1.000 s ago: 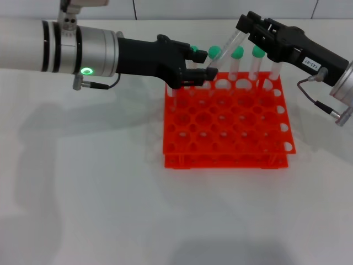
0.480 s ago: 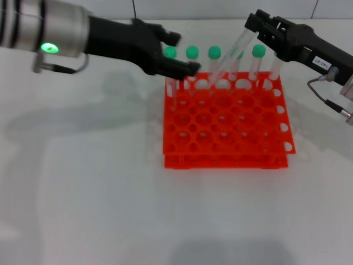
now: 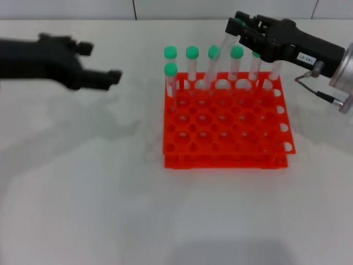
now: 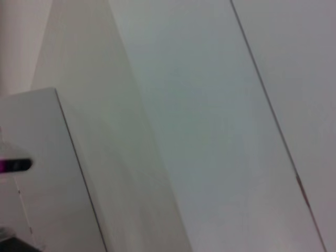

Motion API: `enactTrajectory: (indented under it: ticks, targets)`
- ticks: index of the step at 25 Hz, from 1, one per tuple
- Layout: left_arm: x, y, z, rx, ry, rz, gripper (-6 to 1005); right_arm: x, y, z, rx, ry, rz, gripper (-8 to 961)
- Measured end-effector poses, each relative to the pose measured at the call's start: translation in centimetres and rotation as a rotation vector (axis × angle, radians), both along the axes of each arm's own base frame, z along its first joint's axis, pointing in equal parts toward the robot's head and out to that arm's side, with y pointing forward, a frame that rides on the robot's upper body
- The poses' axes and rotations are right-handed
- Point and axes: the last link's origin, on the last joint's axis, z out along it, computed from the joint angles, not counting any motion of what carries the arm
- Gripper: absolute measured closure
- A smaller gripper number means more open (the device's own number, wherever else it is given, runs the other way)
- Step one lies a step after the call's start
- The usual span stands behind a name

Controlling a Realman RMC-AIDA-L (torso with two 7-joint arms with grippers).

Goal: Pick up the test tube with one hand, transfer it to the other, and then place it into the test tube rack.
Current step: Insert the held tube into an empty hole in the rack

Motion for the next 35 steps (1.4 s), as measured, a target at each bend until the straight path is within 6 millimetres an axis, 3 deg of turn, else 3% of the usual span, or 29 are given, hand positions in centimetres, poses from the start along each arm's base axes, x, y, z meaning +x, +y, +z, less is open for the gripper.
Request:
enactTrajectory:
  ticks: [9, 17, 35]
  targets:
    - [-6.3, -4.3, -0.6, 0.120, -0.040, 0.054, 123, -2.9, 1.6, -0.9, -0.025, -0.082, 0.070, 690]
    - [-9.6, -6.0, -2.6, 0.113, -0.101, 0.041, 124, -4.4, 2.4, -1.9, -0.038, -0.153, 0.102, 690]
    - [-9.7, -4.9, -3.7, 0.090, -0.103, -0.010, 123, -3.2, 2.3, -2.9, 0.037, -0.249, 0.124, 689]
